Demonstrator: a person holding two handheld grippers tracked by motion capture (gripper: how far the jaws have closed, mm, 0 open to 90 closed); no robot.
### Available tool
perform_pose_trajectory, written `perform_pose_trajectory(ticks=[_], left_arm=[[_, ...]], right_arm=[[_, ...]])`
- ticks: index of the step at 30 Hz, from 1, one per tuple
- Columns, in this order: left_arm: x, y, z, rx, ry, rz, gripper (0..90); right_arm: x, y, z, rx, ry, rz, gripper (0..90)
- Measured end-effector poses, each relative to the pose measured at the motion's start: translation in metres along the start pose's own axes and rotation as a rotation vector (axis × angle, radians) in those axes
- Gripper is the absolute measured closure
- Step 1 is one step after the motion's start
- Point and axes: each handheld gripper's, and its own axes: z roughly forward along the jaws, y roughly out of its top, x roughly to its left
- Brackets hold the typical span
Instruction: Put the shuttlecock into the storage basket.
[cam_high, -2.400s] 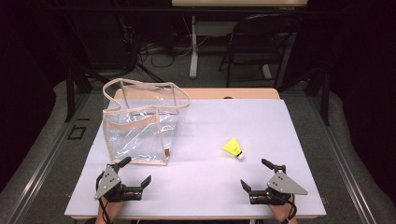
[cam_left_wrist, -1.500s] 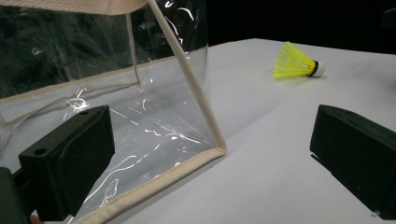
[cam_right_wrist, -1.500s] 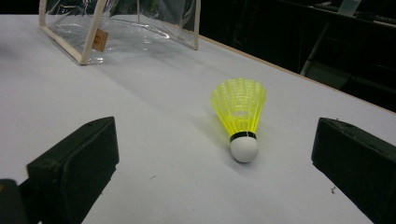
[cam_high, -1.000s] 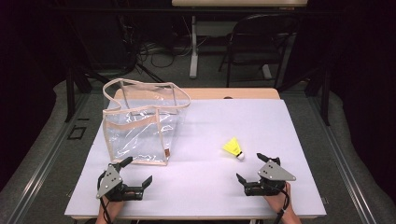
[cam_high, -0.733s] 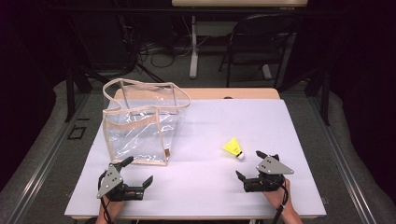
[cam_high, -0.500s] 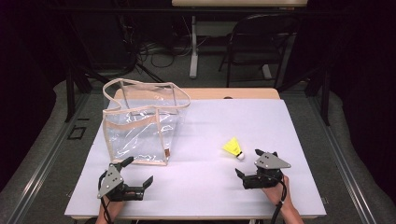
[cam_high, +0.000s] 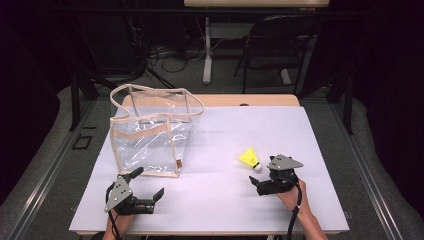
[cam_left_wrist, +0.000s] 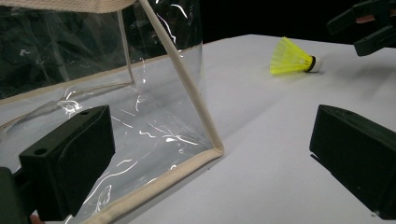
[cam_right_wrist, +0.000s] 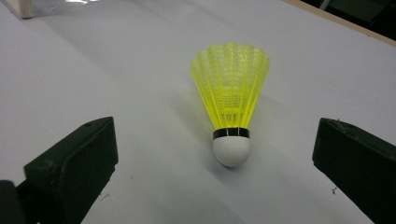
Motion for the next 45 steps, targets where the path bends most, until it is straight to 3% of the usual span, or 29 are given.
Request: perform_pose_trajectory(ticks=[26, 29, 31, 34, 41, 45], left_arm=[[0.001, 0.0, 0.001, 0.005, -0.001, -0.003, 0.1], [0.0, 0.0, 0.002, 0.005, -0.002, -0.003, 0.1], [0.001, 0.0, 0.002, 0.006, -0.001, -0.002, 0.1], [0.001, 0.0, 0.001, 0.005, 0.0, -0.002, 0.1], [0.0, 0.001, 0.002, 0.006, 0.0, -0.001, 0.1], [0.0, 0.001, 0.001, 0.007, 0.002, 0.0, 0.1]], right_arm=[[-0.01, 0.027, 0.032, 0.173, 0.055, -0.015, 1.2], [-0.012, 0.028, 0.035, 0.2, 0.056, -0.015, 5.9], [-0.011, 0.03, 0.038, 0.218, 0.055, -0.02, 15.0], [-0.011, 0.032, 0.039, 0.255, 0.049, -0.024, 17.6], [-0.014, 0.035, 0.044, 0.329, 0.029, -0.024, 38.7], [-0.015, 0.036, 0.045, 0.348, 0.025, -0.02, 43.4]])
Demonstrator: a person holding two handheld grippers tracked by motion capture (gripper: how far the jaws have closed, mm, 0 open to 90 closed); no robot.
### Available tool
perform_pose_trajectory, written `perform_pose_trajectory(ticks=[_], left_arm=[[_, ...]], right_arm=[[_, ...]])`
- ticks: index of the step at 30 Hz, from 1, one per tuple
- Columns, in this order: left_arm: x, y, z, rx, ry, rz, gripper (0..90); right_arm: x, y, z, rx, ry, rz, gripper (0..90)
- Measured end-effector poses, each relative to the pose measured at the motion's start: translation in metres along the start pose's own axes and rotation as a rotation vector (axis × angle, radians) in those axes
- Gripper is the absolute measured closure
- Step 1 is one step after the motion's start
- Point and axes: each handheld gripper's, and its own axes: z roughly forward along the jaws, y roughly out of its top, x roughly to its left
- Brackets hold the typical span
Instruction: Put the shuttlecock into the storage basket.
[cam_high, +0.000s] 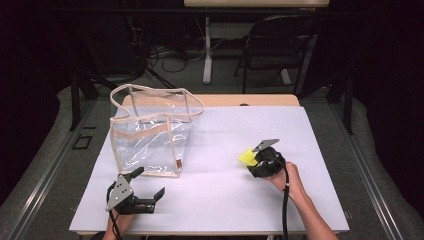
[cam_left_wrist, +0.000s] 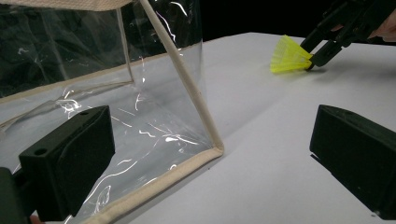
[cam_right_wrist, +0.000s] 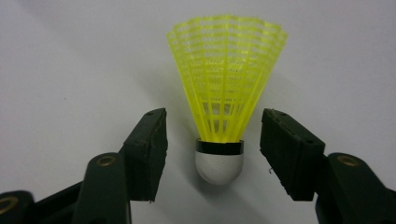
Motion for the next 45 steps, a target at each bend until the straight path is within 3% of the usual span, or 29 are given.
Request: perform_pose_trajectory(ticks=[5, 6, 7, 9, 10, 16, 19, 20, 21, 22, 28, 29, 30, 31, 34, 35, 39, 45], left_arm=[[0.0, 0.0, 0.0, 0.004, 0.003, 0.001, 0.1], [-0.001, 0.0, 0.0, 0.003, 0.003, 0.001, 0.1], [-0.001, 0.0, 0.0, 0.003, 0.001, 0.001, 0.1], [-0.001, 0.0, 0.0, 0.003, 0.001, 0.002, 0.1], [-0.001, 0.0, 0.0, 0.003, 0.001, 0.002, 0.0], [-0.001, 0.0, 0.0, 0.008, 0.003, 0.007, 0.1], [-0.001, 0.0, 0.0, 0.006, 0.004, 0.009, 0.1], [-0.001, 0.0, -0.001, 0.006, 0.003, 0.009, 0.1], [-0.001, 0.0, -0.001, 0.006, 0.004, 0.01, 0.1], [-0.001, 0.0, -0.001, 0.006, 0.003, 0.011, 0.1], [-0.001, 0.0, 0.0, 0.006, 0.002, 0.01, 0.1], [-0.001, 0.0, 0.0, 0.006, 0.001, 0.011, 0.1], [-0.001, 0.0, 0.0, 0.005, 0.001, 0.011, 0.1], [-0.001, 0.0, 0.0, 0.005, 0.0, 0.01, 0.1], [-0.001, 0.0, 0.0, 0.004, 0.0, 0.009, 0.1], [-0.001, 0.0, 0.0, 0.005, 0.0, 0.011, 0.1], [-0.001, 0.0, 0.0, 0.004, 0.0, 0.009, 0.1], [-0.001, 0.0, 0.0, 0.003, -0.001, 0.008, 0.1]], right_arm=[[-0.001, 0.001, 0.003, 0.019, -0.002, 0.006, 49.2], [-0.001, 0.002, 0.002, 0.052, -0.003, 0.011, 50.2], [-0.001, 0.001, 0.005, 0.024, -0.003, 0.022, 51.2], [-0.001, 0.003, 0.004, 0.065, -0.005, 0.027, 53.4], [-0.001, 0.002, 0.006, 0.047, -0.003, 0.033, 54.1], [-0.001, 0.006, 0.006, 0.092, -0.012, 0.022, 58.2], [0.0, 0.005, 0.009, 0.075, -0.012, 0.025, 58.7], [0.0, 0.007, 0.006, 0.135, -0.015, 0.02, 59.6], [0.0, 0.007, 0.006, 0.135, -0.015, 0.02, 59.6], [0.0, 0.006, 0.01, 0.081, -0.009, 0.021, 60.1], [-0.002, 0.007, 0.007, 0.118, -0.007, 0.027, 63.8], [-0.002, 0.004, 0.011, 0.042, -0.006, 0.035, 64.2], [-0.003, 0.006, 0.007, 0.099, -0.006, 0.031, 64.4], [-0.004, 0.005, 0.007, 0.075, -0.001, 0.03, 64.5], [-0.005, 0.007, 0.003, 0.097, -0.006, 0.026, 64.6], [-0.005, 0.007, 0.002, 0.073, -0.002, 0.034, 64.6], [-0.007, 0.011, -0.005, 0.065, -0.006, 0.029, 64.5], [-0.008, 0.018, -0.016, 0.074, -0.008, 0.014, 64.5]])
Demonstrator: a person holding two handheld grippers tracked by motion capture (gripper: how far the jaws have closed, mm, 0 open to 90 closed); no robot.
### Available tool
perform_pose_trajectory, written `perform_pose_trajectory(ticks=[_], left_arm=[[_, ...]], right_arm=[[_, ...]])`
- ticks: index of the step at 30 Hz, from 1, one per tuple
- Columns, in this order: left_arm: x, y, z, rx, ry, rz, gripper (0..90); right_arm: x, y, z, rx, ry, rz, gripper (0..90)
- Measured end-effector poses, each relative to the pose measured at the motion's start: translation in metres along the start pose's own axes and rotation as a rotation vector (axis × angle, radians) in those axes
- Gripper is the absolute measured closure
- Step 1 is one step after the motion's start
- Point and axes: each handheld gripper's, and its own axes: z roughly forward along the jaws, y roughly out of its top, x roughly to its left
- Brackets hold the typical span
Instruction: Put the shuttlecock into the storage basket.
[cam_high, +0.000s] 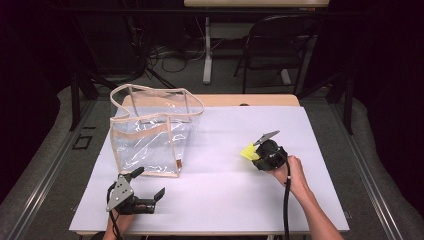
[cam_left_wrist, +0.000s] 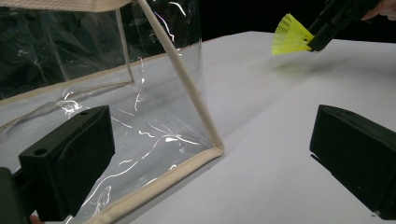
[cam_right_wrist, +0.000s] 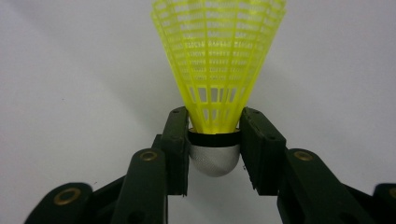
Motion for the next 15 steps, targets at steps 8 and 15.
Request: perform_pose_trajectory(ticks=[8, 15], left_arm=[[0.0, 0.0, 0.001, 0.005, -0.002, 0.002, 0.1], [0.0, 0.0, 0.001, 0.004, -0.002, 0.001, 0.1]], right_arm=[[-0.001, 0.004, -0.008, -0.027, -0.003, -0.005, 64.5], [-0.002, 0.008, -0.015, -0.034, -0.008, -0.006, 64.5]])
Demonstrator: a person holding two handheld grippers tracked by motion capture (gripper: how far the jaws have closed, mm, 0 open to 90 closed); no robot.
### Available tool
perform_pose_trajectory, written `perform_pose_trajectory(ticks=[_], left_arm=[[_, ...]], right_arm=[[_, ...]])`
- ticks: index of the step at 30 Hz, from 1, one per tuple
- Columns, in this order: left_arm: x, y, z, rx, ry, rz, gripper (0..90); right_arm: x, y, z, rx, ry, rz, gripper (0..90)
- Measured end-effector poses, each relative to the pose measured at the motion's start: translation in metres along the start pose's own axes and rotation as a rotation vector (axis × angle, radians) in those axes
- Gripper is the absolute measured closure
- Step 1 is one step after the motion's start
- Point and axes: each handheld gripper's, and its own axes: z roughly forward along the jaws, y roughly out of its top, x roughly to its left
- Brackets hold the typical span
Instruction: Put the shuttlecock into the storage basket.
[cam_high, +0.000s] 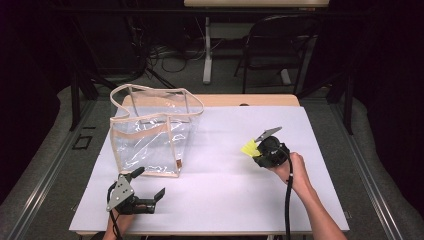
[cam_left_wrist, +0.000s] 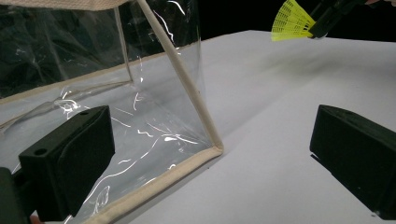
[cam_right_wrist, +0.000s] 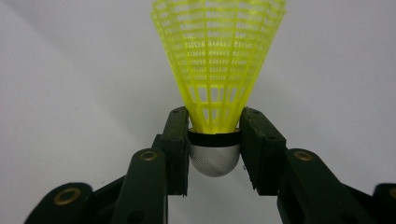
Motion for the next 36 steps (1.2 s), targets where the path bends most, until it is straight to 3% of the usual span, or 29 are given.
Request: perform_pose_trajectory(ticks=[10, 36], left_arm=[[0.0, 0.0, 0.0, 0.0, 0.001, 0.001, 0.1], [0.0, 0.0, 0.001, 0.002, -0.009, -0.001, 0.1]], right_arm=[[-0.005, 0.005, -0.012, -0.015, -0.013, -0.003, 64.6], [-0.009, 0.019, -0.023, -0.053, -0.025, -0.005, 64.7]])
